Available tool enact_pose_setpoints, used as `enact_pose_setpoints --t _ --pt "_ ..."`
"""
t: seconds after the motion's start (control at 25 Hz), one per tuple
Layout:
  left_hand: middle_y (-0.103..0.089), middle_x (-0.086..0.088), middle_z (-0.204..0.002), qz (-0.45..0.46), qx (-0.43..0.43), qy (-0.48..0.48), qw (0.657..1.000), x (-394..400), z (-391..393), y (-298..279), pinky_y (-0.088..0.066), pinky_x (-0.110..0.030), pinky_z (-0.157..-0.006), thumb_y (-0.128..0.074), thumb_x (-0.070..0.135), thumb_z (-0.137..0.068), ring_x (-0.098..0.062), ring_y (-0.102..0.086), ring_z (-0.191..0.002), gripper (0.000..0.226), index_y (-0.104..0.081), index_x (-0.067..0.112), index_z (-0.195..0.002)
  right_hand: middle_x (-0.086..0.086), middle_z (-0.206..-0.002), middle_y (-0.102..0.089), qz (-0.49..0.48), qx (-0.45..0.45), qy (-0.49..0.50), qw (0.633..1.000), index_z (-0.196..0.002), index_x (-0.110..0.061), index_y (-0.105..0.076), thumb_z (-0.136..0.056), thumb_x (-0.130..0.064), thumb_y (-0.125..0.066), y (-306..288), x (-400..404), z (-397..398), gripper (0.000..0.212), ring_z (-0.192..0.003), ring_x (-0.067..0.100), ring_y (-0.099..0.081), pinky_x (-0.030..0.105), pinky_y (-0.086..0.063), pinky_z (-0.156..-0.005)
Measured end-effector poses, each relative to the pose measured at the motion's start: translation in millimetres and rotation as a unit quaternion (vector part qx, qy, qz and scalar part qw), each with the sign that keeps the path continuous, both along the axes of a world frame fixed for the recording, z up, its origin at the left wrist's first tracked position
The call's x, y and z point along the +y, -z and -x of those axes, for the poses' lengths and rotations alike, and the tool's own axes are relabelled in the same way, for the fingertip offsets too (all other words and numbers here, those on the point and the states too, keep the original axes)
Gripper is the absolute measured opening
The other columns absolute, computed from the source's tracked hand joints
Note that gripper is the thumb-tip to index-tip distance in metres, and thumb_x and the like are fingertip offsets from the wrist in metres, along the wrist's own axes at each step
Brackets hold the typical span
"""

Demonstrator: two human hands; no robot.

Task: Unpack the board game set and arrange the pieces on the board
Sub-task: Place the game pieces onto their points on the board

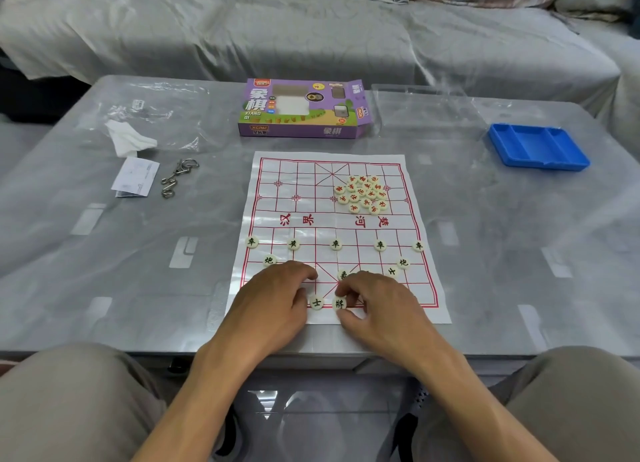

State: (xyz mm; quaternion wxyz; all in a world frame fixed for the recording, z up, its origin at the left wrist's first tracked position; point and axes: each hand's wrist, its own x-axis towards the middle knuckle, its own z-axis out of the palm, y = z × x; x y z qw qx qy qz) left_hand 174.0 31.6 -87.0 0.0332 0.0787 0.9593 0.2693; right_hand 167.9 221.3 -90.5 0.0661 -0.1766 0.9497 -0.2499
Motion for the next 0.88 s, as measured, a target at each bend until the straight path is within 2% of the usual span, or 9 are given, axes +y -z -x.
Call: enact_pose_setpoints --t 0.32,0.48,0.6,0.68,0.8,0.88 --pt "-0.058 0.013 -0.128 0.003 0.004 0.007 1.0 2 1 -1 -0.042 -0.025 -0.093 -0.045 0.019 -0.096 -0.01 -0.052 -0.116 0.032 -0.057 0.028 -0.124 -0.013 -0.093 -0.059 -0.006 0.023 0.001 1.0 -0.102 -0.029 -0.061 -0.083 -0.031 -0.058 7 -1 0 0.02 -0.086 0.008 -0.052 0.028 -0.046 -0.073" --pt "-0.058 0.014 -0.124 0.011 0.01 0.015 1.0 1 0 0 -0.039 -0.021 -0.087 -0.049 0.024 -0.094 -0.009 -0.052 -0.112 0.03 -0.057 0.029 -0.122 -0.012 -0.091 -0.059 -0.002 0.003 -0.009 1.0 -0.106 -0.029 -0.06 -0.085 -0.036 -0.06 -4 3 1 0.023 -0.085 0.007 -0.052 0.03 -0.047 -0.077" --pt "-0.059 0.015 -0.121 0.01 0.011 0.019 1.0 0 0 1 -0.038 -0.019 -0.082 -0.05 0.026 -0.093 -0.008 -0.052 -0.109 0.029 -0.058 0.029 -0.12 -0.015 -0.085 -0.058 -0.037 0.041 0.091 0.994 -0.111 -0.031 -0.057 -0.091 -0.038 -0.055 -13 27 13 0.021 -0.078 0.007 -0.052 0.026 -0.044 -0.069" --pt "-0.059 0.015 -0.12 0.01 0.012 0.019 1.0 1 0 1 -0.037 -0.019 -0.08 -0.049 0.027 -0.093 -0.008 -0.053 -0.107 0.027 -0.058 0.03 -0.119 -0.015 -0.092 -0.06 -0.077 0.05 0.142 0.986 -0.118 -0.031 -0.055 -0.094 -0.035 -0.052 -13 41 19 0.025 -0.082 0.01 -0.054 0.025 -0.041 -0.068" --pt "-0.059 0.015 -0.119 0.012 0.013 0.02 1.0 2 1 1 -0.037 -0.019 -0.079 -0.049 0.027 -0.094 -0.008 -0.053 -0.106 0.027 -0.059 0.03 -0.118 -0.01 -0.106 -0.062 -0.111 0.026 0.138 0.984 -0.119 -0.029 -0.054 -0.094 -0.033 -0.05 -8 42 21 0.026 -0.09 0.013 -0.057 0.025 -0.041 -0.07" --pt "-0.059 0.014 -0.117 0.013 0.016 0.019 1.0 3 1 1 -0.037 -0.02 -0.078 -0.049 0.027 -0.094 -0.009 -0.053 -0.106 0.026 -0.059 0.029 -0.117 -0.011 -0.097 -0.061 -0.103 0.015 0.142 0.984 -0.114 -0.028 -0.055 -0.093 -0.033 -0.051 -5 40 23 0.022 -0.083 0.011 -0.053 0.025 -0.038 -0.067"
